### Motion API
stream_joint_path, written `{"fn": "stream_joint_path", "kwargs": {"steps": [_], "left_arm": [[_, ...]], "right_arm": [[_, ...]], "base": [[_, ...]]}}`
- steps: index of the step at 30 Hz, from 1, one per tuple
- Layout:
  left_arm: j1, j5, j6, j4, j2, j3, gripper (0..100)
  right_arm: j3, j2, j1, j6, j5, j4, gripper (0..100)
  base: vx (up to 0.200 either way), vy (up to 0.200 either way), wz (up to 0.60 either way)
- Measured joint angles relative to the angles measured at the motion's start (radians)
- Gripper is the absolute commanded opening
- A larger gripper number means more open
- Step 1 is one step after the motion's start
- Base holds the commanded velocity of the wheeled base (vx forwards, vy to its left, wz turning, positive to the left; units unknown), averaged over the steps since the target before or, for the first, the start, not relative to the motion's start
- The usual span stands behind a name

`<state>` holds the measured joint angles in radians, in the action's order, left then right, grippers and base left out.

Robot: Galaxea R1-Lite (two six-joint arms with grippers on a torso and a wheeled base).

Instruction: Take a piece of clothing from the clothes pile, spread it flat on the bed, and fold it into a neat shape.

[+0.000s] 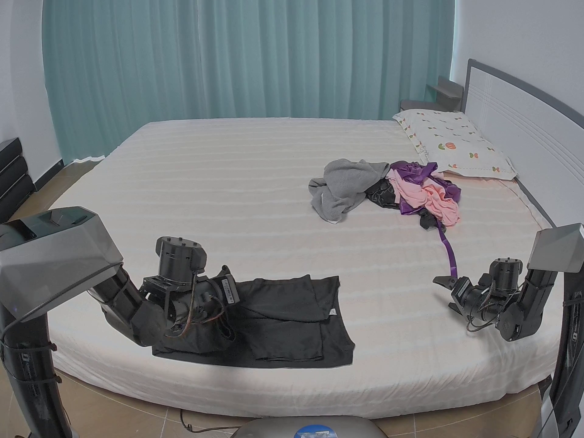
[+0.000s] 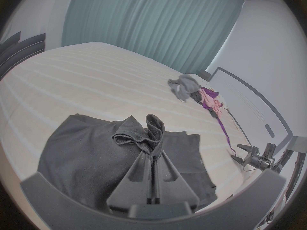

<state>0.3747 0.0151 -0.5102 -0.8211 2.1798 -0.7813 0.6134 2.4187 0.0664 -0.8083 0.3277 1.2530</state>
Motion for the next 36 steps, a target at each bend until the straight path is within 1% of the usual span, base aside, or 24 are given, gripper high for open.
{"fn": "stream_joint_path", "kwargs": {"steps": [1, 5, 10, 13, 22, 29, 30, 36], "left_arm": [[0.014, 0.002, -0.001, 0.017, 0.000, -0.017, 0], [0.064, 0.021, -0.006, 0.048, 0.004, -0.074, 0], [0.106, 0.103, -0.013, 0.079, 0.030, -0.143, 0], [0.132, 0.126, -0.040, 0.086, 0.054, -0.174, 0], [0.194, 0.131, -0.101, 0.089, 0.106, -0.219, 0], [0.230, 0.129, -0.107, 0.096, 0.120, -0.240, 0], [0.235, 0.129, -0.107, 0.105, 0.122, -0.245, 100], [0.253, 0.124, -0.135, 0.139, 0.126, -0.268, 100]], "right_arm": [[0.000, 0.000, 0.000, 0.000, 0.000, 0.000, 100], [0.000, 0.001, 0.000, 0.001, 0.000, 0.000, 100], [0.000, 0.002, 0.000, 0.002, 0.000, 0.000, 100], [0.000, 0.003, -0.001, 0.003, -0.001, 0.000, 100], [0.000, 0.008, -0.007, 0.005, -0.003, 0.000, 100], [0.000, 0.008, -0.008, 0.006, -0.003, 0.000, 100], [0.000, 0.008, -0.008, 0.008, -0.003, 0.000, 100], [0.000, 0.012, -0.008, 0.021, -0.003, 0.000, 100]], "base": [[0.000, -0.200, 0.00], [0.000, 0.000, 0.00], [0.000, 0.000, 0.00], [0.000, 0.000, 0.00], [0.000, 0.000, 0.00], [0.000, 0.000, 0.00], [0.000, 0.000, 0.00], [0.000, 0.000, 0.00]]}}
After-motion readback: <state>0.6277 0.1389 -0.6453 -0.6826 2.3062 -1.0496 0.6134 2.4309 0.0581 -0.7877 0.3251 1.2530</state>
